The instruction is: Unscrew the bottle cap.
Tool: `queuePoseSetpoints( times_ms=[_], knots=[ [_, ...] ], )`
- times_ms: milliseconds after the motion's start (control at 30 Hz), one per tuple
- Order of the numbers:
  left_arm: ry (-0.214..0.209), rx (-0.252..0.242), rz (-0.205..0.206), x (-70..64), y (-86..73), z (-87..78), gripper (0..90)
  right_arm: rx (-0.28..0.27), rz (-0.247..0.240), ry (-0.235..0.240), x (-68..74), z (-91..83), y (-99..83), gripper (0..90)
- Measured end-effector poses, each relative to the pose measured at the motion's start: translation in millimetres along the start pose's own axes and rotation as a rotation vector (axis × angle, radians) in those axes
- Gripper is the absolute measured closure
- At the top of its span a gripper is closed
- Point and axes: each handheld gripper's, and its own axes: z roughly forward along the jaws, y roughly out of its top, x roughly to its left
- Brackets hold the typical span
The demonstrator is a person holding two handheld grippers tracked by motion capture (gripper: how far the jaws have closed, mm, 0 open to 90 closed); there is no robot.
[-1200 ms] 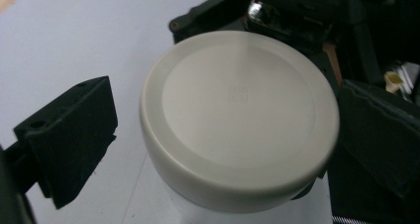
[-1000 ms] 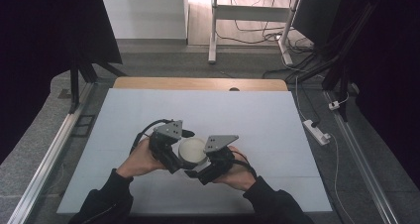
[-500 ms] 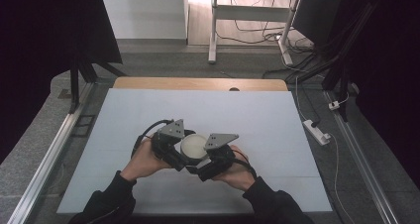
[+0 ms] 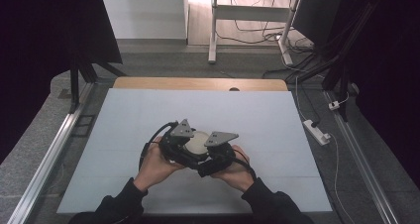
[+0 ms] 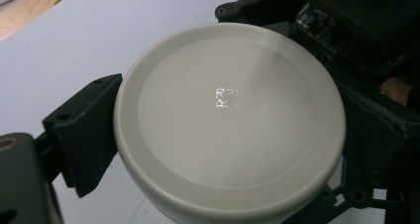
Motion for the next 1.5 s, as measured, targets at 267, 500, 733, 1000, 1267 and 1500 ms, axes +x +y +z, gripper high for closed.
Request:
queuePoseSetpoints(
  times_ms=[267, 500, 733, 1000, 1267, 1500],
  knots=[
    [-0.083, -0.034, 0.053, 9.3, 4.4, -18.4, 0.0, -0.031, -0.020, 0.048, 1.7, -4.4, 1.9, 6.8],
    [-0.258, -0.029, 0.178, 17.6, 0.2, -27.1, 0.0, -0.056, -0.059, 0.123, 7.3, -5.6, 2.6, 6.8],
    [-0.340, -0.027, 0.200, 23.4, -6.2, -20.0, 2.4, -0.062, -0.094, 0.177, 13.5, -5.3, 3.3, 6.8],
    [-0.314, -0.038, 0.194, 19.9, -6.3, -18.0, 7.5, -0.065, -0.093, 0.166, 12.6, -6.7, 4.2, 6.8],
    [-0.173, -0.007, 0.095, 14.0, -2.9, -8.4, 7.7, -0.028, -0.038, 0.063, 7.7, -2.8, 2.3, 6.8],
    [-0.060, -0.017, -0.001, 6.1, -1.0, 0.0, 7.8, -0.014, -0.007, 0.006, 3.6, -1.2, 0.9, 6.8]
  ],
)
